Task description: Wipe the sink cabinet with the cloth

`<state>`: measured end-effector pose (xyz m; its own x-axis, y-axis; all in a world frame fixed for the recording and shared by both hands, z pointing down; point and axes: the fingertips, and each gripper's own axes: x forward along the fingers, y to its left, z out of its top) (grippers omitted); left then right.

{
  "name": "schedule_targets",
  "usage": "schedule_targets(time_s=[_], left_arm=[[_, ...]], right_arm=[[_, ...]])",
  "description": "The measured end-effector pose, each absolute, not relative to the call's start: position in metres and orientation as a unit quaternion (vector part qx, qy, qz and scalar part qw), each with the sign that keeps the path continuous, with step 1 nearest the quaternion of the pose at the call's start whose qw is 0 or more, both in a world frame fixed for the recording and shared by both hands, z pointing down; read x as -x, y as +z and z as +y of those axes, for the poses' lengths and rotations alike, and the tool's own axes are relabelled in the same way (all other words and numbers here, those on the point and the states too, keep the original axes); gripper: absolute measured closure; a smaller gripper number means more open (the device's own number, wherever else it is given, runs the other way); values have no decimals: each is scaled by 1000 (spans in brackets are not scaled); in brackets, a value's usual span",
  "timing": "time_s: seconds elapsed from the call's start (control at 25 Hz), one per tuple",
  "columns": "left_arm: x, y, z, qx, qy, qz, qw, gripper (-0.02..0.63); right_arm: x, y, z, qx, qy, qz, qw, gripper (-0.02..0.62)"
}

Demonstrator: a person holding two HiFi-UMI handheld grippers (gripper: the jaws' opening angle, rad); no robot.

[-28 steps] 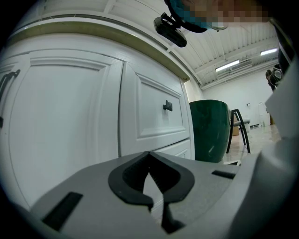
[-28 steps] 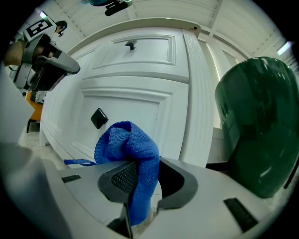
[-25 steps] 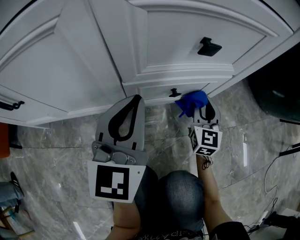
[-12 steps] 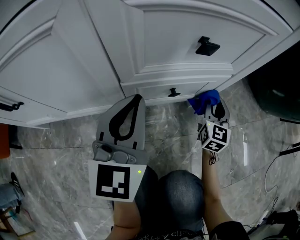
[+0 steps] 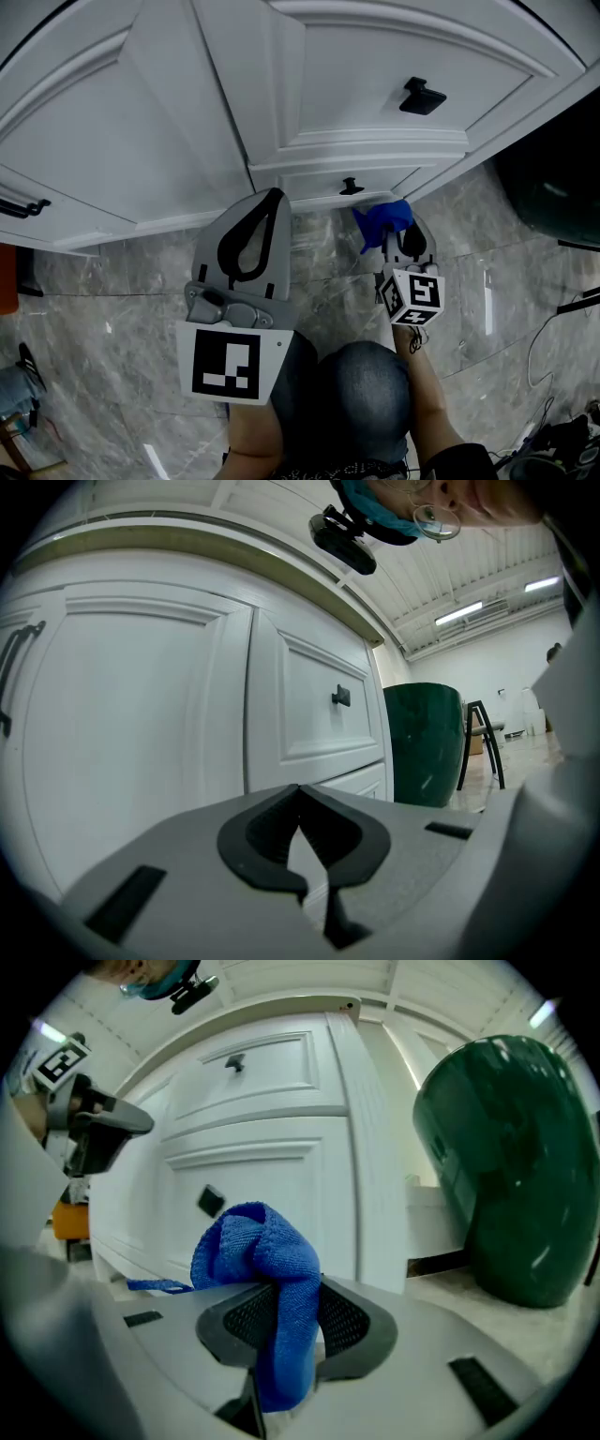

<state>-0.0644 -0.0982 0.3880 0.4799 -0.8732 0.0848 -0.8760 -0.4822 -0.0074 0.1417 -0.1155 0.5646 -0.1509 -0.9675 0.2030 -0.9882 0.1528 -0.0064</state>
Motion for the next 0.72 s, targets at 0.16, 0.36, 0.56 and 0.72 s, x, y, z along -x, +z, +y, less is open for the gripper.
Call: schedule_targets(time_s=[0.16,0.36,0.56,0.72], left_arm=[[74,387,-96,-855,39,-516,24,606],[93,381,-88,-846,42,-531,17,606],[109,378,-85,-842,37,-538,11,606],[118,379,-85,-840,34,-541,14,606]], right_arm=[[-61,577,-108,-556,91,-823,71,480],[28,591,-105,-452,84,-884,88,480],[71,606,-108,-423,81,-896,105,480],[84,608,-116,-427,67,-894,115,480]])
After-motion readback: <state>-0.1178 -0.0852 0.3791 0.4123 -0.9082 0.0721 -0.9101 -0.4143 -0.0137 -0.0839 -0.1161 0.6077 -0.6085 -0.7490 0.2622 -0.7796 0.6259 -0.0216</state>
